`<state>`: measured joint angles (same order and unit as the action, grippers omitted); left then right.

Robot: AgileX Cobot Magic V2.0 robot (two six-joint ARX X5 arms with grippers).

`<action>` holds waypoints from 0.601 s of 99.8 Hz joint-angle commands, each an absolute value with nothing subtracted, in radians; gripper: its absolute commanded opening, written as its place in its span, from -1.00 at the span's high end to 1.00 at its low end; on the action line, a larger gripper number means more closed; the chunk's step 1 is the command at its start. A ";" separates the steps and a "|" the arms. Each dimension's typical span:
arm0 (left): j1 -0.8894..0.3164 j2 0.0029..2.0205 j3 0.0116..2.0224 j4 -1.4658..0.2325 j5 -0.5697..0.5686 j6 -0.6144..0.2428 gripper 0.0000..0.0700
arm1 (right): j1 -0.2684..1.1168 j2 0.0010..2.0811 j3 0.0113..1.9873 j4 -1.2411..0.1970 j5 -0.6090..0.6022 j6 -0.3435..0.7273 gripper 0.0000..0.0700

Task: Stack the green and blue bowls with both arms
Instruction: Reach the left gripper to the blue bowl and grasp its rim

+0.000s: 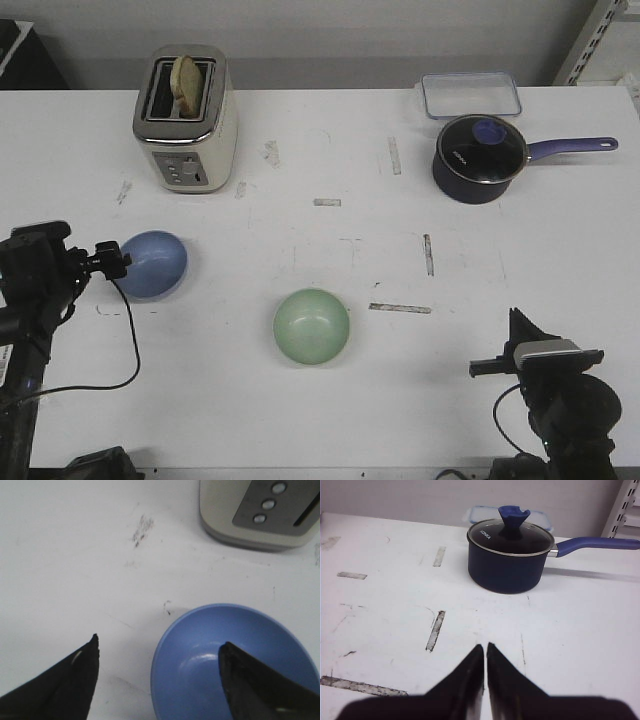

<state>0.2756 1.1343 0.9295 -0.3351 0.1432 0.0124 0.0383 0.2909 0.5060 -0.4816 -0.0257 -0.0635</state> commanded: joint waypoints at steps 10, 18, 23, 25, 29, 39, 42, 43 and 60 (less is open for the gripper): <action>0.289 1.231 0.944 -0.383 0.220 0.006 -0.31 | 0.040 0.297 0.509 -0.474 -0.026 -0.068 0.99; 0.289 1.276 0.944 -0.409 0.218 0.007 -0.31 | 0.040 0.297 0.509 -0.475 -0.026 -0.067 0.99; 0.289 1.300 0.944 -0.420 0.218 0.007 -0.31 | 0.040 0.297 0.509 -0.476 -0.026 -0.067 1.00; 0.289 1.311 0.944 -0.421 0.218 0.007 -0.31 | 0.040 0.297 0.509 -0.476 -0.026 -0.067 1.00; 0.289 1.330 0.944 -0.418 0.214 0.007 -0.31 | 0.040 0.297 0.508 -0.475 -0.026 -0.067 1.00; 0.289 1.372 0.944 -0.411 0.200 0.007 -0.31 | 0.040 0.297 0.507 -0.475 -0.026 -0.067 1.00; 0.289 1.383 0.944 -0.407 0.200 0.007 -0.30 | 0.040 0.297 0.506 -0.474 -0.026 -0.067 1.00; 0.289 1.387 0.944 -0.405 0.200 0.007 -0.30 | 0.040 0.297 0.506 -0.474 -0.026 -0.067 0.99; 0.289 1.419 0.944 -0.389 0.200 0.006 -0.22 | 0.040 0.297 0.504 -0.474 -0.026 -0.067 1.00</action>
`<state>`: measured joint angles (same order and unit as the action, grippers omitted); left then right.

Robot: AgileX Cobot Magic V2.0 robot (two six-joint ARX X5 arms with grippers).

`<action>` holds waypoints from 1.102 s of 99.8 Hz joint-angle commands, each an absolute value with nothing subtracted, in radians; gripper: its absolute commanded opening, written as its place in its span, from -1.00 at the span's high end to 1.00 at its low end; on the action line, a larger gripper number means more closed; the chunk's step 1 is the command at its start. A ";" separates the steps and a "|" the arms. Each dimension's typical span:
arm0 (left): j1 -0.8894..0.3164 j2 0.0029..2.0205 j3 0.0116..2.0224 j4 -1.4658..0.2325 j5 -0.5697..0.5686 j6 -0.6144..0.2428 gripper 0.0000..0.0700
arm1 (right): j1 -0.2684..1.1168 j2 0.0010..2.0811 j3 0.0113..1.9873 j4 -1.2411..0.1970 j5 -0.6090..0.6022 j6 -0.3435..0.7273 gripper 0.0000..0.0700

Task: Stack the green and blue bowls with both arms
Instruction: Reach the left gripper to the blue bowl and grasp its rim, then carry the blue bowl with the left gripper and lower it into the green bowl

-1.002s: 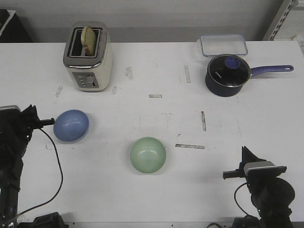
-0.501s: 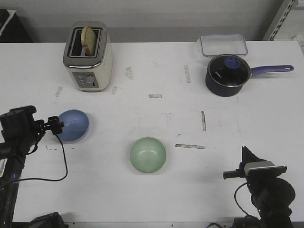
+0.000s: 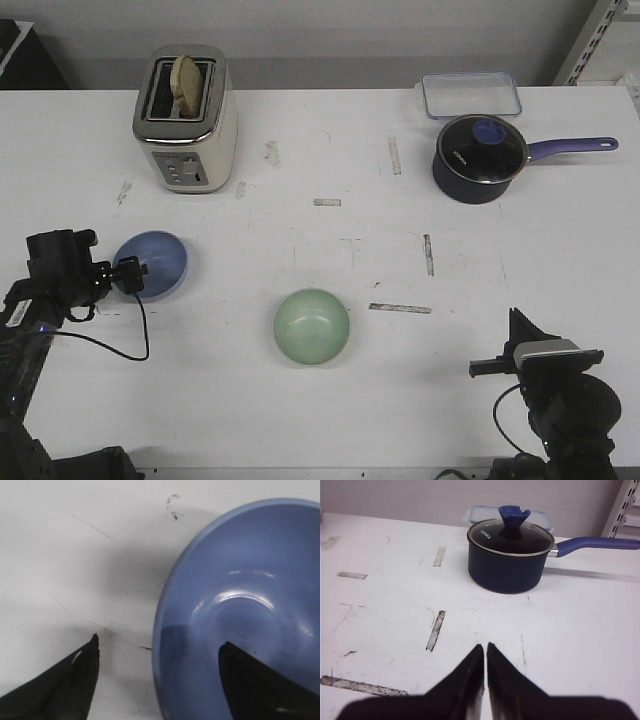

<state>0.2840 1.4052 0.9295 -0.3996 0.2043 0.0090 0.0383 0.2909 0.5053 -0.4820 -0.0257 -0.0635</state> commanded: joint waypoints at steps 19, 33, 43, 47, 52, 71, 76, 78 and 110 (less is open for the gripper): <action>0.289 1.418 0.944 -0.370 0.200 0.006 0.91 | 0.040 0.297 0.503 -0.474 -0.026 -0.067 0.99; 0.289 1.418 0.957 -0.357 0.203 0.006 1.00 | 0.040 0.297 0.503 -0.473 -0.026 -0.067 1.00; 0.285 1.410 0.998 -0.373 0.205 0.006 1.00 | 0.040 0.297 0.503 -0.473 -0.026 -0.068 0.99; 0.280 1.402 1.022 -0.382 0.205 0.005 1.00 | 0.040 0.297 0.503 -0.473 -0.026 -0.067 1.00; 0.270 1.387 1.053 -0.396 0.205 -0.003 1.00 | 0.040 0.297 0.503 -0.473 -0.025 -0.067 0.99; 0.185 1.315 1.181 -0.478 0.212 -0.047 1.00 | 0.040 0.297 0.503 -0.473 -0.026 -0.067 1.00; 0.146 1.297 1.206 -0.506 0.212 -0.047 1.00 | 0.040 0.297 0.503 -0.473 -0.026 -0.067 1.00; 0.128 1.290 1.214 -0.515 0.213 -0.047 1.00 | 0.040 0.297 0.503 -0.473 -0.026 -0.067 0.99; -0.267 1.223 1.237 -0.712 0.218 -0.072 1.00 | 0.040 0.297 0.503 -0.473 -0.026 -0.067 1.00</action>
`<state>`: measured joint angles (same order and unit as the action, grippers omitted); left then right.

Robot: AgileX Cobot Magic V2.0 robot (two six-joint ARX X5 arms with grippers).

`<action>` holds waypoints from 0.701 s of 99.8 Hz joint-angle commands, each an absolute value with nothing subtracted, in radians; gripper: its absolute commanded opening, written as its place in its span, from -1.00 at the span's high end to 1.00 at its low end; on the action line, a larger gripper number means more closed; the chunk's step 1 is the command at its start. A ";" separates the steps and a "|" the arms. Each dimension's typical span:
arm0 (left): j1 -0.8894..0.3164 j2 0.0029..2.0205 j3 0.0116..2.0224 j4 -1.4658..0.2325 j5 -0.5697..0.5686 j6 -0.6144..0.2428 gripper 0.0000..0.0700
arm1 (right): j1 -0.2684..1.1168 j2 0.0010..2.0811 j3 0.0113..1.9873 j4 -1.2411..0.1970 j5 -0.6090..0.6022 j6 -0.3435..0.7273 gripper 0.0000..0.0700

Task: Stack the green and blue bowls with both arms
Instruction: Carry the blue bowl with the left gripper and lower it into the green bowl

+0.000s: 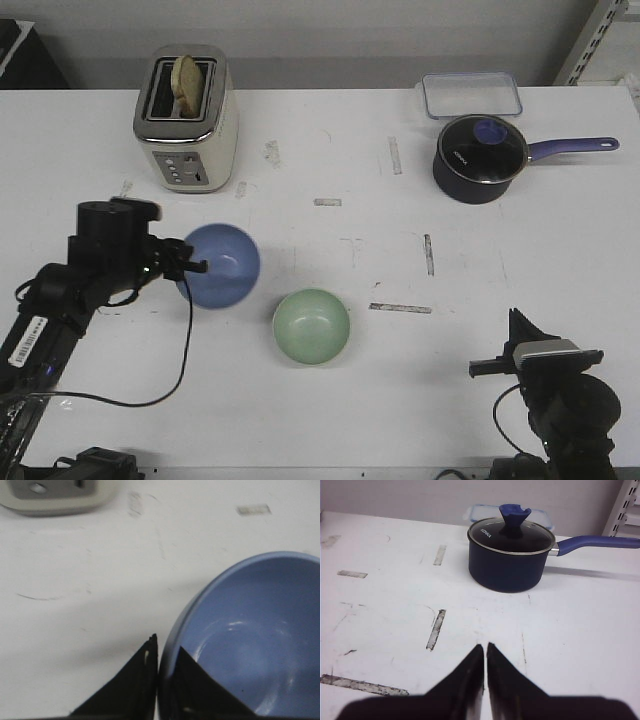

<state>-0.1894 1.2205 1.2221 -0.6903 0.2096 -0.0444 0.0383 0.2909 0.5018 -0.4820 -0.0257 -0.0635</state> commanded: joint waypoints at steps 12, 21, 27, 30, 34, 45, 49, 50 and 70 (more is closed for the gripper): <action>-0.421 1.238 1.237 -0.701 0.218 -0.121 1.00 | 0.040 0.297 0.503 -0.473 -0.026 -0.067 1.00; -0.508 1.262 1.237 -0.662 0.218 -0.150 1.00 | 0.040 0.297 0.503 -0.473 -0.026 -0.067 1.00; -0.552 1.283 1.237 -0.641 0.218 -0.152 1.00 | 0.040 0.297 0.503 -0.473 -0.026 -0.067 0.99; -0.570 1.296 1.237 -0.635 0.218 -0.152 1.00 | 0.040 0.297 0.503 -0.473 -0.026 -0.067 0.99; -0.590 1.315 1.237 -0.626 0.218 -0.152 1.00 | 0.040 0.297 0.503 -0.473 -0.026 -0.067 0.99; -0.622 1.376 1.237 -0.609 0.218 -0.152 1.00 | 0.040 0.297 0.503 -0.473 -0.026 -0.067 1.00; -0.627 1.399 1.237 -0.599 0.218 -0.152 1.00 | 0.040 0.297 0.503 -0.473 -0.026 -0.067 1.00; -0.628 1.404 1.237 -0.598 0.218 -0.152 1.00 | 0.040 0.297 0.503 -0.473 -0.026 -0.067 0.99; -0.635 1.478 1.237 -0.576 0.219 -0.152 1.00 | 0.040 0.297 0.503 -0.473 -0.026 -0.067 0.99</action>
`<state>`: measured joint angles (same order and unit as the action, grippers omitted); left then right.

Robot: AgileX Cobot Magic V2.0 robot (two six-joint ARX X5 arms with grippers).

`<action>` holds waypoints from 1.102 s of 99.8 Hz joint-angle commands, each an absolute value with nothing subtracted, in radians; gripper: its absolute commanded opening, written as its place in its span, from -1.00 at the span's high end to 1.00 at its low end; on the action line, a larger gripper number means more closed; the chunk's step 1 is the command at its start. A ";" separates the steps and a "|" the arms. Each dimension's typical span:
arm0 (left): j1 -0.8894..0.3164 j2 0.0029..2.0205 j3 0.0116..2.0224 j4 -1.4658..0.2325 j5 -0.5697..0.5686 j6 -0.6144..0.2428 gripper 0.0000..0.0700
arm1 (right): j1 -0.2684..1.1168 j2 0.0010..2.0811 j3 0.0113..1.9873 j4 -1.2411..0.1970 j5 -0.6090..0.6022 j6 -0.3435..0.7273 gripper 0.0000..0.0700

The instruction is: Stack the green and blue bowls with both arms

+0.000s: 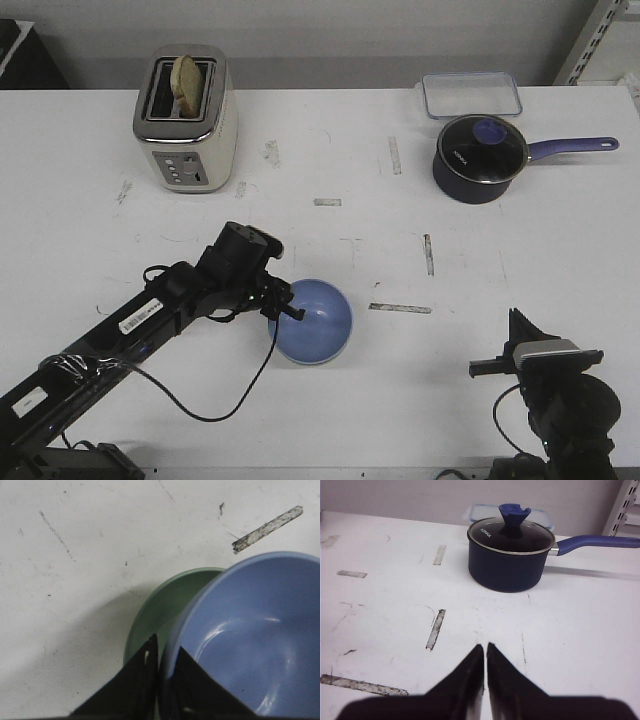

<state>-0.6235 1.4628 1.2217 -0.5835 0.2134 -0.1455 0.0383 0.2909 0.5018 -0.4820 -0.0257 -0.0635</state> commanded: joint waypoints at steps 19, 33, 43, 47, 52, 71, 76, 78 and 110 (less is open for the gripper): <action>-0.636 1.483 1.237 -0.574 0.219 -0.152 0.99 | 0.040 0.297 0.503 -0.473 -0.026 -0.067 0.99; -0.635 1.483 1.237 -0.574 0.223 -0.152 0.41 | 0.040 0.297 0.503 -0.473 -0.026 -0.067 1.00; -0.635 1.483 1.237 -0.574 0.222 -0.152 -0.30 | 0.040 0.297 0.503 -0.473 -0.026 -0.067 1.00; -0.635 1.483 1.237 -0.574 0.222 -0.152 -0.51 | 0.040 0.297 0.503 -0.473 -0.026 -0.067 1.00; -0.635 1.478 1.238 -0.574 0.222 -0.152 -0.64 | 0.040 0.297 0.503 -0.473 -0.026 -0.067 0.99; -0.632 1.430 1.273 -0.575 0.206 -0.136 -0.63 | 0.040 0.297 0.503 -0.473 -0.026 -0.067 0.99; -0.628 1.410 1.288 -0.574 0.188 -0.120 -0.59 | 0.040 0.297 0.503 -0.473 -0.026 -0.067 0.99; -0.626 1.401 1.294 -0.574 0.179 -0.112 -0.54 | 0.040 0.297 0.503 -0.473 -0.026 -0.067 1.00; -0.543 1.221 1.316 -0.582 -0.036 0.047 1.00 | 0.040 0.297 0.503 -0.472 -0.026 -0.067 1.00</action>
